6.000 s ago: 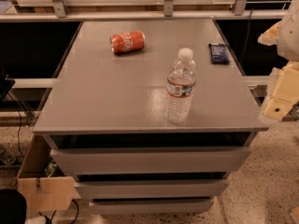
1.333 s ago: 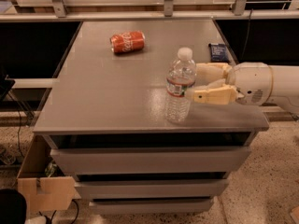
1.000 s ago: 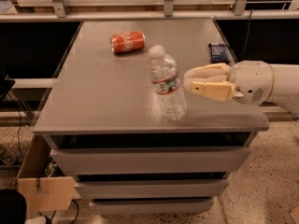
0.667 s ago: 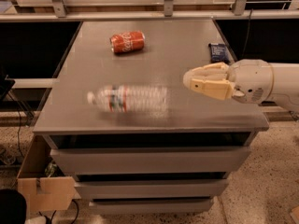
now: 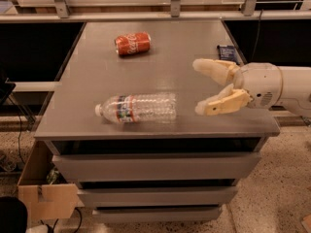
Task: Move water bottle near coke can
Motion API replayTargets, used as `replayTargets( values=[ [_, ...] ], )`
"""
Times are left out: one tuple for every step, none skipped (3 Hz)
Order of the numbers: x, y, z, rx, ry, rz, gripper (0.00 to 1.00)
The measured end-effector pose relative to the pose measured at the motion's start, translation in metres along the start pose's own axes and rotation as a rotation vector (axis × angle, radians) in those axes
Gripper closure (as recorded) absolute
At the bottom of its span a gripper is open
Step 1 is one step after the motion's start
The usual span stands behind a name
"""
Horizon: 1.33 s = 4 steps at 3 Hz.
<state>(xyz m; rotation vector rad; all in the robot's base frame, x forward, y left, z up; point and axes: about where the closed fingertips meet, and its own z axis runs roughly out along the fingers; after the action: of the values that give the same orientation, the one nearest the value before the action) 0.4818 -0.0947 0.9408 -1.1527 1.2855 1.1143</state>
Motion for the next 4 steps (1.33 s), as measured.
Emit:
replayTargets(
  values=[
    [0.0, 0.002, 0.002, -0.015, 0.016, -0.003, 0.0],
    [-0.003, 0.004, 0.013, -0.034, 0.127, -0.035, 0.0],
    [0.003, 0.009, 0.031, -0.044, 0.327, -0.108, 0.0],
    [0.014, 0.015, 0.048, -0.067, 0.497, -0.169, 0.0]
  ],
)
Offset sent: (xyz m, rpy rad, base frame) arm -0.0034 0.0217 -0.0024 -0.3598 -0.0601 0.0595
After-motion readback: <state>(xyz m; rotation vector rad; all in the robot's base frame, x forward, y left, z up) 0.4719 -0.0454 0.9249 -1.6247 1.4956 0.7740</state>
